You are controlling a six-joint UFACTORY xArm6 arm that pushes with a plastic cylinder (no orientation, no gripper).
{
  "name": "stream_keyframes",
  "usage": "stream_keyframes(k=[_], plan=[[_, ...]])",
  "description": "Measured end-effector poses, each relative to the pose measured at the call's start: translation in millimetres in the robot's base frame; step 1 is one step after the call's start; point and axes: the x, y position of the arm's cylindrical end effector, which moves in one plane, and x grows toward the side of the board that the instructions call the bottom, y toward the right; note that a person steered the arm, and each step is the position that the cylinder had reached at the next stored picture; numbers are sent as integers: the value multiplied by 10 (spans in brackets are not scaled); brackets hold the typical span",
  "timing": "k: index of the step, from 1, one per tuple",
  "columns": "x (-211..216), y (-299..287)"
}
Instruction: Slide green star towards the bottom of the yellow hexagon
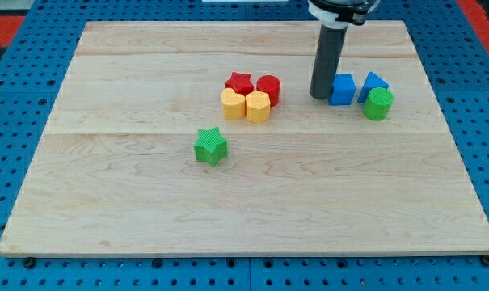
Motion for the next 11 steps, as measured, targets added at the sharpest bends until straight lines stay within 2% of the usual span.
stream_keyframes(k=[2, 4, 5, 6, 7, 8, 10, 11], plan=[[-4, 20], [1068, -134], [1551, -686], [1763, -1483], [1617, -2030], [1285, -2082], [1210, -1522], [1171, -1587]])
